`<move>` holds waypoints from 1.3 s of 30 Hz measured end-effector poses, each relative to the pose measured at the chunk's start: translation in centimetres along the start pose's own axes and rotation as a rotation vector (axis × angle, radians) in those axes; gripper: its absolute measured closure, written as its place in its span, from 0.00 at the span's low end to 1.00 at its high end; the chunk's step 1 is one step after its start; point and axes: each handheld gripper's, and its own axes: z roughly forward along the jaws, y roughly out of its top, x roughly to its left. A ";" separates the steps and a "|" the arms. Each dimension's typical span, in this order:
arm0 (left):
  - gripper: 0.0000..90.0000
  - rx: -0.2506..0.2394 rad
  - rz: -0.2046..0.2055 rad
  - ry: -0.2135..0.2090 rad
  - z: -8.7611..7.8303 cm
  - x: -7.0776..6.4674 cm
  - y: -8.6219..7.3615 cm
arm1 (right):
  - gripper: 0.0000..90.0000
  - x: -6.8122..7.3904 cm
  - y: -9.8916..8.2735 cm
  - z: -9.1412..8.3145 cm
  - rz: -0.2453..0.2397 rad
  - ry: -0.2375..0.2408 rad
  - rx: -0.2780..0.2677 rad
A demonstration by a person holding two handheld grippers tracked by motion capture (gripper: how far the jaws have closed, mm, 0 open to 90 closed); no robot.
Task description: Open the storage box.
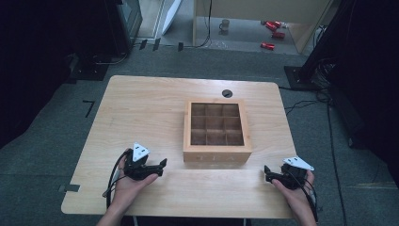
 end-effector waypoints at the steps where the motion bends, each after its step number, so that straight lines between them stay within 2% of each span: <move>1: 0.16 -0.006 0.006 -0.015 0.4 -0.6 0.4 | 0.08 0.1 0.2 -0.2 0.002 0.006 -0.012; 10: 0.16 -0.007 0.031 -0.064 1.5 -2.6 1.2 | 0.08 0.2 1.6 -1.6 0.020 0.031 -0.077; 16: 0.16 0.002 0.040 -0.097 2.0 -3.9 1.6 | 0.08 0.8 2.7 -2.0 0.025 0.049 -0.105; 22: 0.18 0.000 0.041 -0.118 2.3 -4.8 2.1 | 0.09 1.5 3.8 -2.4 0.030 0.089 -0.135; 29: 0.29 0.008 0.032 -0.143 3.2 -5.9 2.3 | 0.09 3.0 4.6 -2.7 0.029 0.137 -0.162; 35: 0.52 0.009 0.027 -0.128 3.7 -6.3 2.6 | 0.09 4.2 5.1 -2.6 0.031 0.189 -0.177; 39: 0.60 -0.004 0.000 -0.176 3.7 -6.1 2.9 | 0.09 5.0 5.1 -2.3 0.021 0.212 -0.182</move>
